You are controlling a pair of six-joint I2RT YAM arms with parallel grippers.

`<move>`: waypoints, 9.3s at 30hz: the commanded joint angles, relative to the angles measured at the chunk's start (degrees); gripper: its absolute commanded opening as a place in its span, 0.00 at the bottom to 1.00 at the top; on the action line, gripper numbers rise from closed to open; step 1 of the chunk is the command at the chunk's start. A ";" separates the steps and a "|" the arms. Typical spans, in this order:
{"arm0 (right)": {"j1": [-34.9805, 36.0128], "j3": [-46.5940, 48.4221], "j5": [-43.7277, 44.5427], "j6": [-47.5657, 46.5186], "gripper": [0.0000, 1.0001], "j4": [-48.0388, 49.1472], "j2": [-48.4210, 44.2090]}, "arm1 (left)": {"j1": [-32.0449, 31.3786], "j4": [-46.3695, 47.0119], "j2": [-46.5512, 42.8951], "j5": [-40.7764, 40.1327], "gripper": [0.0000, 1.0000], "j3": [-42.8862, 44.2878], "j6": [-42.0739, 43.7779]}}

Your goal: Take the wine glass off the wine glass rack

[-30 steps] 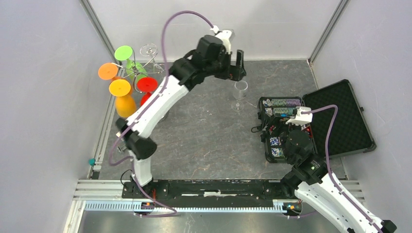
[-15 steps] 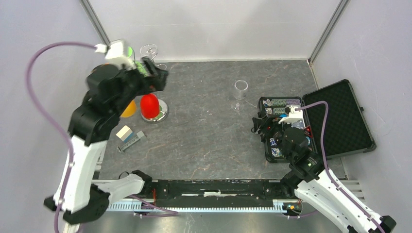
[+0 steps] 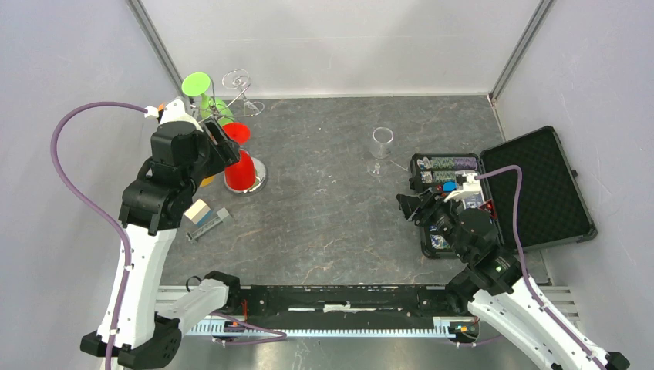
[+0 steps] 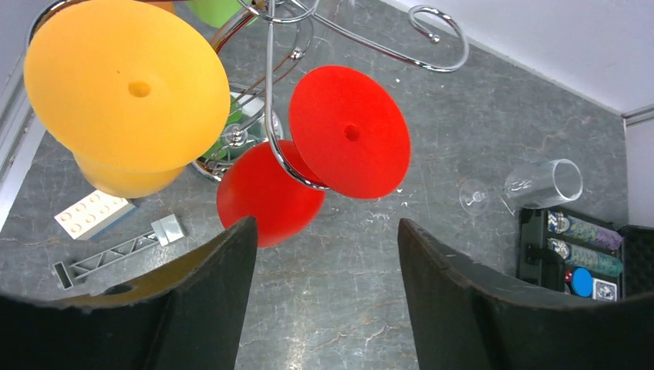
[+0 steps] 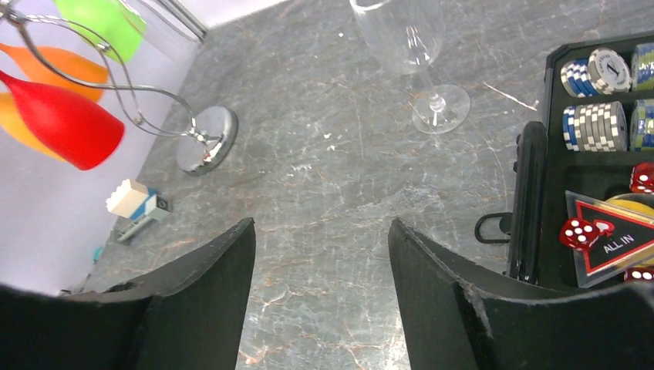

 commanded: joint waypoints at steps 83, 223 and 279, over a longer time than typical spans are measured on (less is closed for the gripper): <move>-0.06 -5.64 -1.33 -1.81 0.30 9.88 3.27 | 5.90 7.60 11.71 -1.52 0.52 6.10 1.38; 4.39 9.30 -27.90 35.40 0.82 94.88 46.69 | 6.22 103.51 -11.78 38.40 0.02 -44.79 -83.48; 6.85 23.20 -35.39 45.82 0.16 118.06 63.31 | 5.65 104.64 -14.38 38.20 0.02 -47.06 -83.58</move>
